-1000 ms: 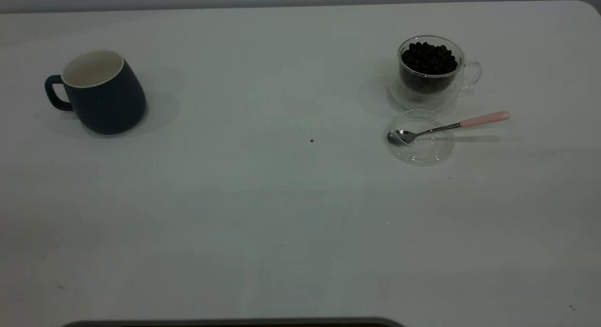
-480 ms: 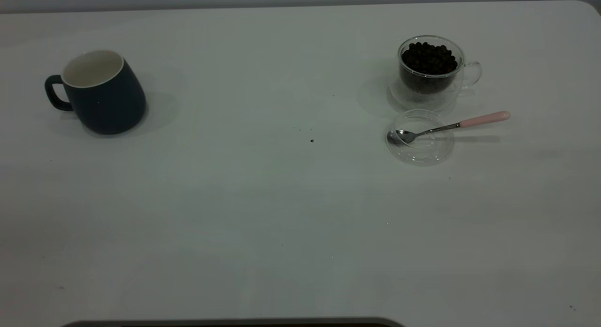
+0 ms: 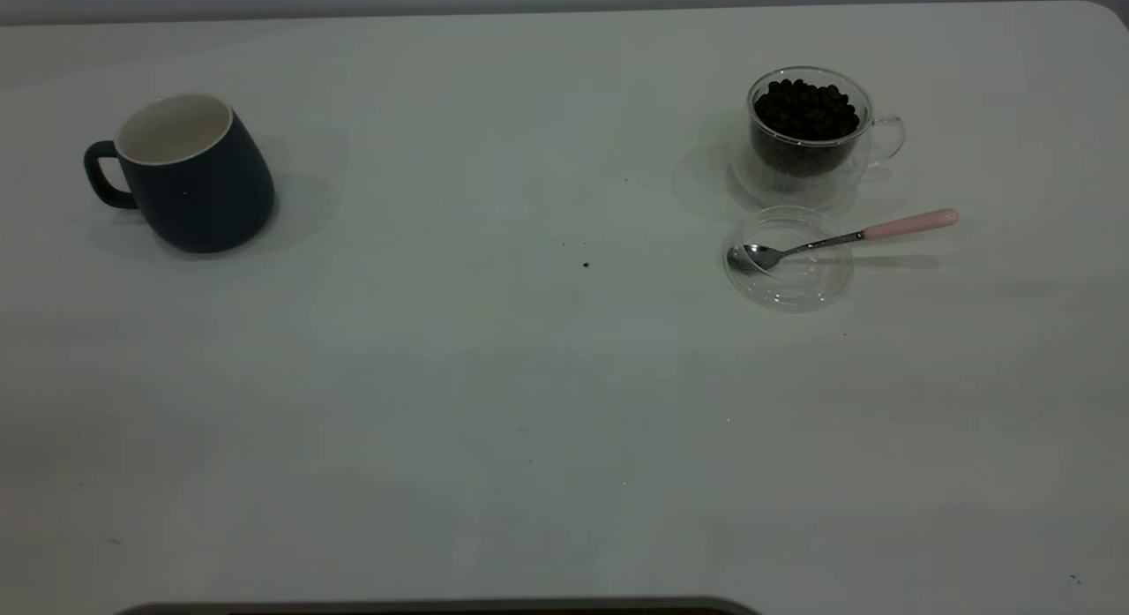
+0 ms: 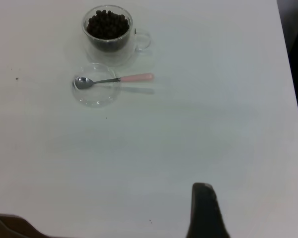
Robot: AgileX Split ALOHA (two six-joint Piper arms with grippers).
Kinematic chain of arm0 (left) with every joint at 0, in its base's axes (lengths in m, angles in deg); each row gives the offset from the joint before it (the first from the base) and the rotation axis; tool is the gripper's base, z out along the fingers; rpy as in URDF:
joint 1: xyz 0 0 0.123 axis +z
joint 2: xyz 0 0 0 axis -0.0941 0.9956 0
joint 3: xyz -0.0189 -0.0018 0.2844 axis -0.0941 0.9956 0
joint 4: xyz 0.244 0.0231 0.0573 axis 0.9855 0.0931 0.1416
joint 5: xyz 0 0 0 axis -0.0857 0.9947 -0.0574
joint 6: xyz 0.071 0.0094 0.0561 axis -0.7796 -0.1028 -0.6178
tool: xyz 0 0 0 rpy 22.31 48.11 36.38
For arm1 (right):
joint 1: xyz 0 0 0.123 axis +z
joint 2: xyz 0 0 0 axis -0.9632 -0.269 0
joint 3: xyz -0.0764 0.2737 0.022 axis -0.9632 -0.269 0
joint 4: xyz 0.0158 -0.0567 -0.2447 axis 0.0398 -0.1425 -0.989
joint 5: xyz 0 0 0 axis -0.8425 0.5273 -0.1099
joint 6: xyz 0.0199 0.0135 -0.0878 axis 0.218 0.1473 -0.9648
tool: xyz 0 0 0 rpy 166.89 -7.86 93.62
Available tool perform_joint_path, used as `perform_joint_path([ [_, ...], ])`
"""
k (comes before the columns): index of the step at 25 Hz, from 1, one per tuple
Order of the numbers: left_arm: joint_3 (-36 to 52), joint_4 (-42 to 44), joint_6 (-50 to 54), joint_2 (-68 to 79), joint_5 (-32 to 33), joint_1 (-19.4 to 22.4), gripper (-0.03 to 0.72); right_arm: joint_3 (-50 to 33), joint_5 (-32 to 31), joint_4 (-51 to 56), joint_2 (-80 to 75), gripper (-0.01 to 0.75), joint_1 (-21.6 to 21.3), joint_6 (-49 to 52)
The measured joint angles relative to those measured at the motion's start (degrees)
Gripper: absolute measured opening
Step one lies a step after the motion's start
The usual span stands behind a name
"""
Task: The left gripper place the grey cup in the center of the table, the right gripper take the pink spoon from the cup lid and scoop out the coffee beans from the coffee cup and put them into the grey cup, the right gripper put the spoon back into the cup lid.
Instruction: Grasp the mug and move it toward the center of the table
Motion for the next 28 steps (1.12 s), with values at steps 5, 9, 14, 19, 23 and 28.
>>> perform_joint_path([
  [5,0.0,0.0,0.0,0.0,0.0,0.0,0.567,0.0,0.0,0.0,0.0,0.531,0.0,0.0],
  [9,-0.5,0.0,2.8,0.9,-0.7,0.0,0.567,0.0,0.0,0.0,0.0,0.531,0.0,0.0],
  [14,-3.4,0.0,6.8,14.1,-8.9,0.0,0.567,0.0,0.0,0.0,0.0,0.531,0.0,0.0],
  [19,-9.0,1.9,7.2,36.6,-18.7,0.0,0.567,0.0,0.0,0.0,0.0,0.531,0.0,0.0],
  [23,-14.4,8.9,10.0,52.9,-22.5,0.0,0.567,0.0,0.0,0.0,0.0,0.531,0.0,0.0],
  [28,-19.5,16.9,16.5,69.6,-25.5,1.5,0.567,0.0,0.0,0.0,0.0,0.531,0.0,0.0],
])
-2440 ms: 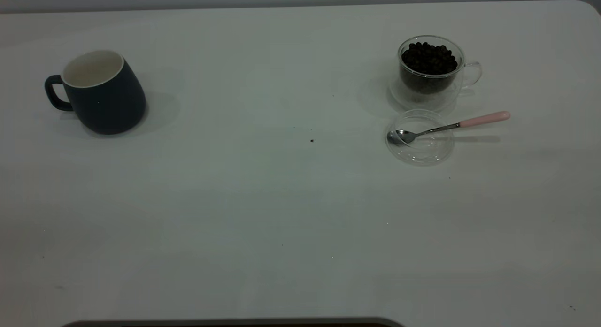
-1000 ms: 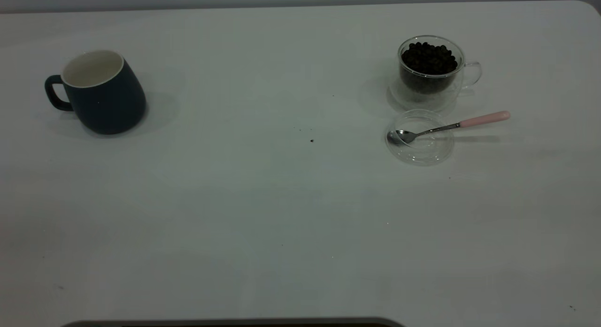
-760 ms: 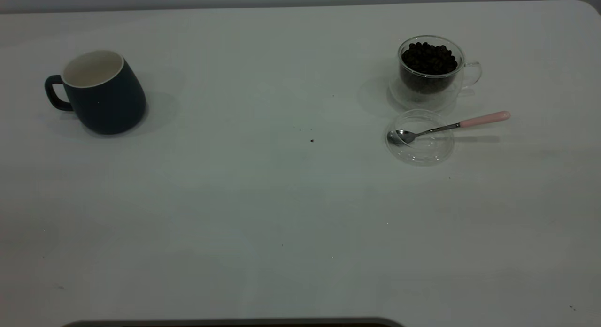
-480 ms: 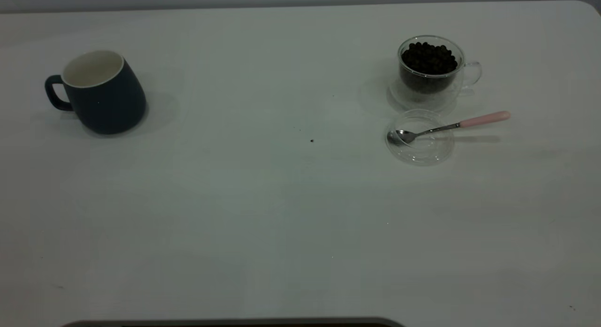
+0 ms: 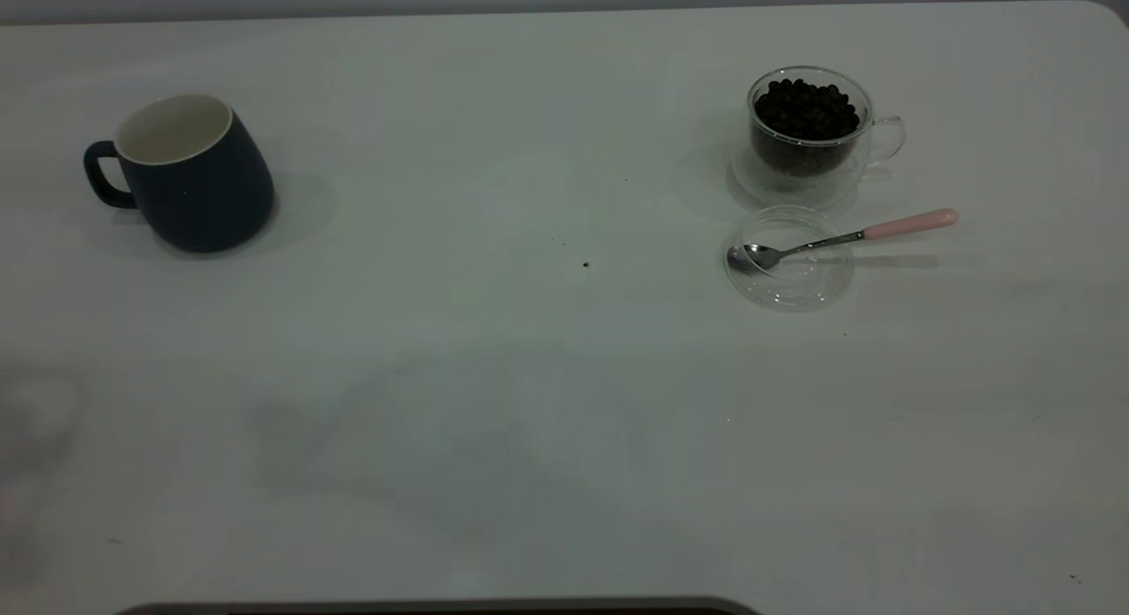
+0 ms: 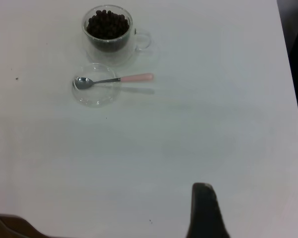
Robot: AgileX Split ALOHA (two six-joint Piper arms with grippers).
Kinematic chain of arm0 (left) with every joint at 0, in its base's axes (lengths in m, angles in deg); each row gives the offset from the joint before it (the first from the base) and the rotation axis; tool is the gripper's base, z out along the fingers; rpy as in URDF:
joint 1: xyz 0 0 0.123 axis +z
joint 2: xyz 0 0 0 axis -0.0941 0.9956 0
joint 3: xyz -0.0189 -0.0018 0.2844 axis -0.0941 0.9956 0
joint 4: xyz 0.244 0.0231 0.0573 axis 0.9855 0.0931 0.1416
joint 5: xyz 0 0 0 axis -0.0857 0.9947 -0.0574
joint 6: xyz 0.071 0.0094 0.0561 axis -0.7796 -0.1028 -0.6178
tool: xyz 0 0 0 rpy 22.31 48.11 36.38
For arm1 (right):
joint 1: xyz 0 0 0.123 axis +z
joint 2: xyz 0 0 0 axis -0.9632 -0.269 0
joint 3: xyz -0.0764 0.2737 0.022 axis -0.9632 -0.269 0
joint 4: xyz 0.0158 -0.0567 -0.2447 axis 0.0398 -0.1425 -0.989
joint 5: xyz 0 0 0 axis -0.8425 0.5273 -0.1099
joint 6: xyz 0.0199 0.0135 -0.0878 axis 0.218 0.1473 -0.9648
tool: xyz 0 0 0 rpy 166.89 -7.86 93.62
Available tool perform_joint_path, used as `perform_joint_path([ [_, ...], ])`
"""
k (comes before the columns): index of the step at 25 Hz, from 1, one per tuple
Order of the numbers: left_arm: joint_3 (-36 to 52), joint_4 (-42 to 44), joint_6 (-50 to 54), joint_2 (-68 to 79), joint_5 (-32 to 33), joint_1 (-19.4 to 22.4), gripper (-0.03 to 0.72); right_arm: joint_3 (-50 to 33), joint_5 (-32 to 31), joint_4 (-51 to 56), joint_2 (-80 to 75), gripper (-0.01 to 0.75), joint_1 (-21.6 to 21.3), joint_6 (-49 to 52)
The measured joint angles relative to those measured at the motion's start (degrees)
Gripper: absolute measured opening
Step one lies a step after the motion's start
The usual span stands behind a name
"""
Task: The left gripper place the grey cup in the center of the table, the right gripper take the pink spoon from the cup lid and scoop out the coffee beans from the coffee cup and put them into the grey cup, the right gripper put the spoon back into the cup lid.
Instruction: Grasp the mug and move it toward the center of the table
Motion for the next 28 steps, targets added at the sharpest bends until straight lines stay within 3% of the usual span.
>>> perform_joint_path([
  [7,-11.8,-2.0,-4.1,22.8,-1.2,7.5,0.567,0.0,0.0,0.0,0.0,0.531,0.0,0.0],
  [16,-36.7,-10.2,-24.0,49.5,3.3,8.0,0.567,0.0,0.0,0.0,0.0,0.531,0.0,0.0],
  [22,-41.2,-11.1,-28.2,55.0,2.3,7.6,0.567,0.0,0.0,0.0,0.0,0.531,0.0,0.0],
  [24,-41.4,-10.4,-35.2,55.7,0.4,7.5,0.567,0.0,0.0,0.0,0.0,0.531,0.0,0.0],
  [28,-41.5,-10.7,-59.1,57.6,-1.1,6.0,0.567,0.0,0.0,0.0,0.0,0.531,0.0,0.0],
])
